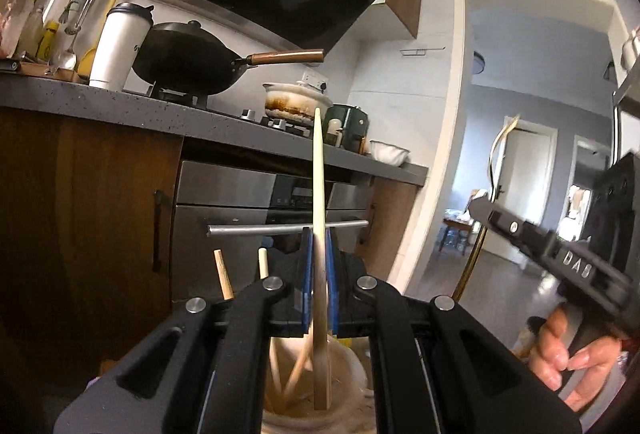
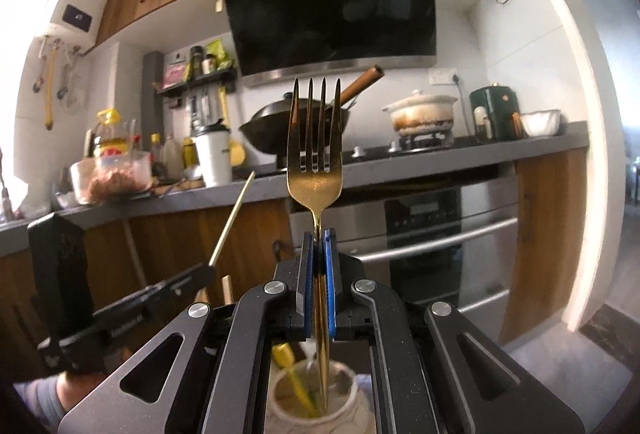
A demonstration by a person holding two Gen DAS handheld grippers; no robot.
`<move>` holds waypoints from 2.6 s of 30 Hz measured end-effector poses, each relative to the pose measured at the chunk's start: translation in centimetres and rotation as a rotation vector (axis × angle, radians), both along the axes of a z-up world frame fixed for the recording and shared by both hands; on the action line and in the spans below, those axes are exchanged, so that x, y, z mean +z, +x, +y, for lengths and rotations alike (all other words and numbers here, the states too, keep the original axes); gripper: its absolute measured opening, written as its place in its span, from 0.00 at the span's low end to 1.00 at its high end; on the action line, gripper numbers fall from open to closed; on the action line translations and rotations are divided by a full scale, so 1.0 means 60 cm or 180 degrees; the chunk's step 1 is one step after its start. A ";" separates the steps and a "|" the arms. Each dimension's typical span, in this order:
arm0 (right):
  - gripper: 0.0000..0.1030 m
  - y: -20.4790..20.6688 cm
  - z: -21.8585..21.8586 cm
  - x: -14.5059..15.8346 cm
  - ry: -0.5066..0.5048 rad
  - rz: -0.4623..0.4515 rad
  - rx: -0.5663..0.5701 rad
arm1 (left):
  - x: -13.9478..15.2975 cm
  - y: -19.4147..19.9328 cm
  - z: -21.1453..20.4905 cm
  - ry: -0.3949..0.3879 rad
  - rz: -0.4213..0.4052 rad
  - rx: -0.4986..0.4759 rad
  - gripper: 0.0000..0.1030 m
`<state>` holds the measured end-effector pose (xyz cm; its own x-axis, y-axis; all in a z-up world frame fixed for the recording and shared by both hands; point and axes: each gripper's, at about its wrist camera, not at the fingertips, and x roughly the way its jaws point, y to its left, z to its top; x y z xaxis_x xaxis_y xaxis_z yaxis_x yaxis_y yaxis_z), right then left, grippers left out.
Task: Organize utensils
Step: 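Lift the gold fork and chopstick and carry both over the ceramic pot, then lower the gold fork into the small pot while the left lowers the chopstick into the large pot, then open both tools and withdraw them from the ceramic pot toward the table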
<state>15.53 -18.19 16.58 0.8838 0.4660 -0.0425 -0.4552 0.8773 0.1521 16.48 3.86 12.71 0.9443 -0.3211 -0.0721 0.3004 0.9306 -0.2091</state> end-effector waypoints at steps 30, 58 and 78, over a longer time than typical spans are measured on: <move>0.06 0.028 0.017 -0.137 -0.0138 0.0547 0.0027 | -0.088 -0.052 -0.005 0.0399 0.0161 0.0236 0.06; 0.42 0.027 0.012 -0.134 -0.0150 0.0541 -0.0117 | -0.082 -0.071 -0.008 0.0492 0.0078 0.0393 0.41; 0.95 -0.062 -0.028 -0.160 -0.0330 0.0636 -0.0326 | -0.091 -0.147 0.004 0.0541 0.0080 0.0815 0.95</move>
